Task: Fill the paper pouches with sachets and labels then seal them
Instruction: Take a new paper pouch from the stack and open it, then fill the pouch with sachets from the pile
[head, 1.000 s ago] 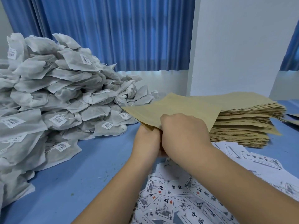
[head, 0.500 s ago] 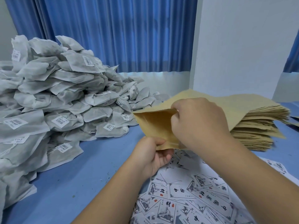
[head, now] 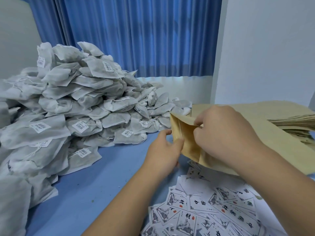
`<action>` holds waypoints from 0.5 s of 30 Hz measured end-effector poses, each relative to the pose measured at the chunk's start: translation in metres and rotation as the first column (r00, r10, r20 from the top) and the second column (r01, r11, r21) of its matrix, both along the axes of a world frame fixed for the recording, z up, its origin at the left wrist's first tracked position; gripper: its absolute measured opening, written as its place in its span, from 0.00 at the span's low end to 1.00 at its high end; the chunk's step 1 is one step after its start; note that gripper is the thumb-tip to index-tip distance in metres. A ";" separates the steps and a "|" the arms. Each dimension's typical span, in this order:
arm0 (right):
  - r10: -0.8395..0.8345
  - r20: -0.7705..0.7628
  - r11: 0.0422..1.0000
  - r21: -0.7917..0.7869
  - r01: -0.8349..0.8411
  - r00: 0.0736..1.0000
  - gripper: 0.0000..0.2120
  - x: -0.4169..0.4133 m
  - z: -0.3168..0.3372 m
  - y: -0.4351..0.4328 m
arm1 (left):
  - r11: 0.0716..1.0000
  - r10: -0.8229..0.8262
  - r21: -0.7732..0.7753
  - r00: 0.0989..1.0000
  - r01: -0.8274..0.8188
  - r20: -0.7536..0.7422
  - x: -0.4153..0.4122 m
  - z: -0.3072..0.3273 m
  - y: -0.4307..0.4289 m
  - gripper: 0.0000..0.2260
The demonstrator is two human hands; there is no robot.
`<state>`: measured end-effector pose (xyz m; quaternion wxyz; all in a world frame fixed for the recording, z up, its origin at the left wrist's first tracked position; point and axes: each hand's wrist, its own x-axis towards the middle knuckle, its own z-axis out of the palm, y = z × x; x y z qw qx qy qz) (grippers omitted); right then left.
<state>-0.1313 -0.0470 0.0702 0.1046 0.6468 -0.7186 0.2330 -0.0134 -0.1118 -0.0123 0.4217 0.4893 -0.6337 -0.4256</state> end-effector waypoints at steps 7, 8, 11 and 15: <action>0.022 0.116 0.999 0.029 -0.025 0.993 0.12 -0.005 0.000 -0.001 | 0.851 0.445 -0.524 0.471 0.043 0.762 0.046 -0.005 -0.061 0.25; 0.025 0.125 0.999 0.032 -0.029 0.992 0.11 -0.006 0.000 -0.002 | 0.865 0.424 -0.476 0.274 0.161 0.863 0.053 -0.004 -0.072 0.30; 0.028 0.148 0.999 0.037 -0.034 0.989 0.11 -0.008 0.001 -0.004 | 0.933 0.256 -0.230 -0.060 0.278 0.965 0.066 0.005 -0.103 0.41; 0.030 0.158 0.998 0.044 -0.038 0.987 0.13 -0.011 0.000 -0.007 | 0.954 0.162 -0.099 -0.208 0.284 0.965 0.065 0.010 -0.130 0.35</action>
